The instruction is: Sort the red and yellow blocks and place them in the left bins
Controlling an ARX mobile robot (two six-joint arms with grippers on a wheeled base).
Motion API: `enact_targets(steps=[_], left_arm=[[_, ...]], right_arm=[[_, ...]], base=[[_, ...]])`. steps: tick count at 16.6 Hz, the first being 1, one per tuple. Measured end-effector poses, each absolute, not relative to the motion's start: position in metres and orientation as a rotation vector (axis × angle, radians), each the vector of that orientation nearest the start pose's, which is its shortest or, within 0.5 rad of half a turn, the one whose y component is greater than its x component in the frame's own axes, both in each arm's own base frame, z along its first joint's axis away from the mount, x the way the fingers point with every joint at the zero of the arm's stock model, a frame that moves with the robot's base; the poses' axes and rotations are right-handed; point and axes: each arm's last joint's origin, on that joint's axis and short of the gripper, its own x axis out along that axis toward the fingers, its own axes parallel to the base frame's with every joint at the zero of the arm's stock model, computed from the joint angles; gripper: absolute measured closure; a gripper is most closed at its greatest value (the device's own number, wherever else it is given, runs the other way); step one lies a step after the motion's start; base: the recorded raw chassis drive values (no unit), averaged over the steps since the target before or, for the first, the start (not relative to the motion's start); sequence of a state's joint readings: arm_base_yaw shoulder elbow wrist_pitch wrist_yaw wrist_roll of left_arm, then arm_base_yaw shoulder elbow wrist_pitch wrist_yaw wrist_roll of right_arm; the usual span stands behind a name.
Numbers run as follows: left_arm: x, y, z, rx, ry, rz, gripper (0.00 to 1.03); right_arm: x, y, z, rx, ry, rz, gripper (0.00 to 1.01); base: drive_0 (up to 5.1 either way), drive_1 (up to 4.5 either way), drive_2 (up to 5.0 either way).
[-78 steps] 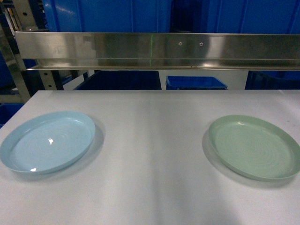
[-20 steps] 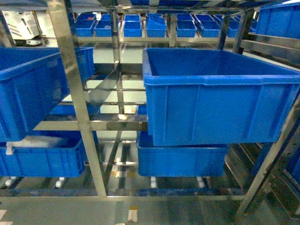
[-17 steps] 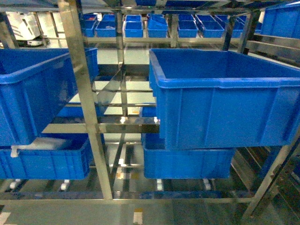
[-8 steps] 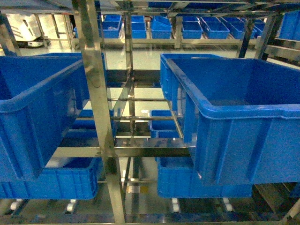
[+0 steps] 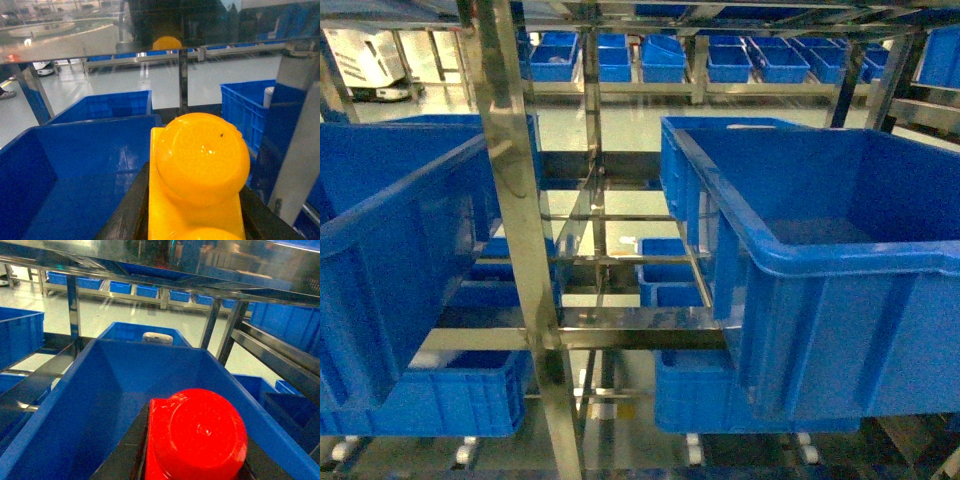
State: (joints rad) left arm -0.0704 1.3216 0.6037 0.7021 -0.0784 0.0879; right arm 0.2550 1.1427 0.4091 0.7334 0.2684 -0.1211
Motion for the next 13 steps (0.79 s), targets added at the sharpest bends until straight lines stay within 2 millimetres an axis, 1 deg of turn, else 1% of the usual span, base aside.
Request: enact_targets(steps=[13], left_arm=[[0.2751, -0.0171, 0.2412, 0.089, 0.018, 0.007, 0.76]], right_arm=[[0.2228, 0.05, 0.2239, -0.121, 0.002, -0.014, 0.74]], base=[[0.0, 0.0, 0.0]])
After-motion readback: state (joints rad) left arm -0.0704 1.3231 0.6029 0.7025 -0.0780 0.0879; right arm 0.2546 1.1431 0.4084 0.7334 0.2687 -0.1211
